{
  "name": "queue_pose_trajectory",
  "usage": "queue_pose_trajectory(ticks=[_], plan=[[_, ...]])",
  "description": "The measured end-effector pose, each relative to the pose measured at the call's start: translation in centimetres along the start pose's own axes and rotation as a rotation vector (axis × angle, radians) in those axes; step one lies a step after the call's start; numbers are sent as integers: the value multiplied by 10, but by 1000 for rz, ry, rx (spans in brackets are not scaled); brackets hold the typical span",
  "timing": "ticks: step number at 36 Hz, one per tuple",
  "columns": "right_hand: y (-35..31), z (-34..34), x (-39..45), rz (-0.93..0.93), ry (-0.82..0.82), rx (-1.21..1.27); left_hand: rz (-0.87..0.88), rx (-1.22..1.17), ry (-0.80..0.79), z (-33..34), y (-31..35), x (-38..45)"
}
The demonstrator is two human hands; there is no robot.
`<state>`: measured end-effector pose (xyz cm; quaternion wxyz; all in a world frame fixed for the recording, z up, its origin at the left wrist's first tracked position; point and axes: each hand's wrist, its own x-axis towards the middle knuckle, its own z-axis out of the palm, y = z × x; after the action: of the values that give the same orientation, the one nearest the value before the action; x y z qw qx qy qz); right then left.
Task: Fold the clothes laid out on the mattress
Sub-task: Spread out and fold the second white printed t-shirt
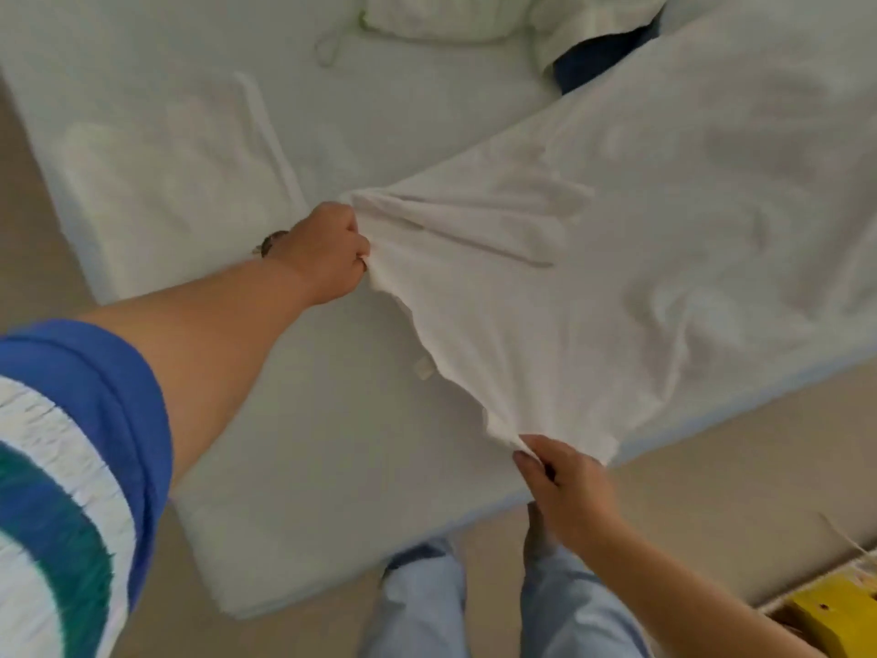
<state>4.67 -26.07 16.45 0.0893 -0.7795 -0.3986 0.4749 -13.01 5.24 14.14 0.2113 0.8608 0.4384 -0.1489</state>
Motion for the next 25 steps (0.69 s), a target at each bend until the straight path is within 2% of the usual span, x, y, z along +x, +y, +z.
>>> queue_pose_trajectory(ticks=[5, 8, 12, 16, 20, 25], plan=[[-15, 59, 10, -120, -157, -245, 8, 251, -22, 27, -45, -16], [-24, 80, 19, -137, -237, -332, -59, 320, -42, 44, -64, -26], [-32, 105, 31, -122, -297, -400, -135, 279, 34, 59, -73, -37], [-32, 123, 42, -84, -359, -448, -202, 271, -72, 78, -81, -45], [-27, 124, 48, -81, -409, -428, -274, 128, -113, 90, -79, -50], [-24, 101, 38, -56, -262, -347, -330, -83, -27, 96, -58, -80]])
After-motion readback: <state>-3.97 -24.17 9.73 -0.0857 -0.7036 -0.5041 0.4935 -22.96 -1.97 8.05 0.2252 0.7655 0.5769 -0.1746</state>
